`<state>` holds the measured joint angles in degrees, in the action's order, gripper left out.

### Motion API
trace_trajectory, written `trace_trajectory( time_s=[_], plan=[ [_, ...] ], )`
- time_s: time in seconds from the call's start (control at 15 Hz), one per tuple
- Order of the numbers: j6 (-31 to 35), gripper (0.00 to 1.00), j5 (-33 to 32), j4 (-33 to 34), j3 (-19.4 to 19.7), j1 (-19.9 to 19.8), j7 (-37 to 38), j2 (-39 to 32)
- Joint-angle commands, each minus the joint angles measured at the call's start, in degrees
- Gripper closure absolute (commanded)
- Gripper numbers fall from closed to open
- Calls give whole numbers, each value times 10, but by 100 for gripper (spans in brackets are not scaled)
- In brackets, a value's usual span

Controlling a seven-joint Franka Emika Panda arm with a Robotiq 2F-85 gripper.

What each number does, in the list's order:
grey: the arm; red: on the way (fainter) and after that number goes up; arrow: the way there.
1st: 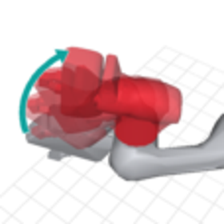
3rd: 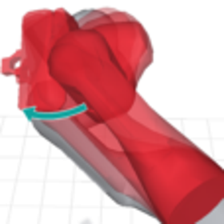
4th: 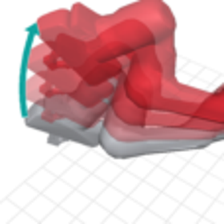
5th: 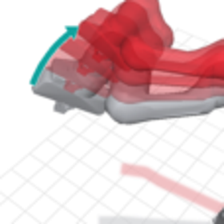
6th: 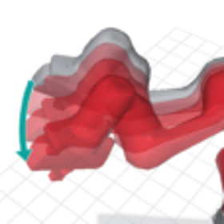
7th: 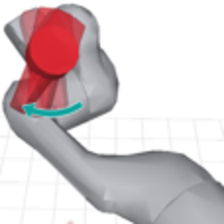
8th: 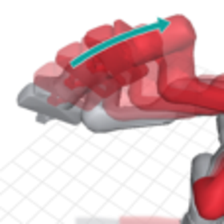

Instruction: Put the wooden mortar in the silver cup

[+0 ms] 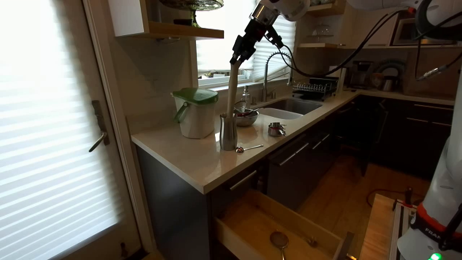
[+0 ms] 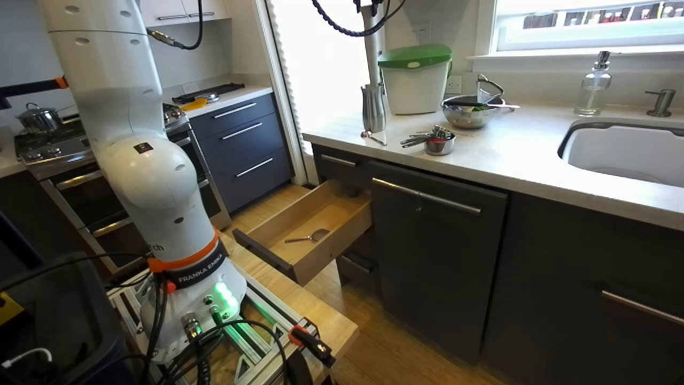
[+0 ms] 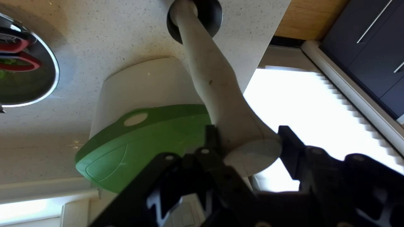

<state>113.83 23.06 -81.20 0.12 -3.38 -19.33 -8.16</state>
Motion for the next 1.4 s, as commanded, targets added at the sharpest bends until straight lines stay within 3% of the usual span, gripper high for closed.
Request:
trace_trajectory(
  time_s=[0.0,1.33],
  plan=[
    [27,74,16,-17,-1,0,2,1],
    [75,74,-3,-100,-12,5,3,0]
  ],
)
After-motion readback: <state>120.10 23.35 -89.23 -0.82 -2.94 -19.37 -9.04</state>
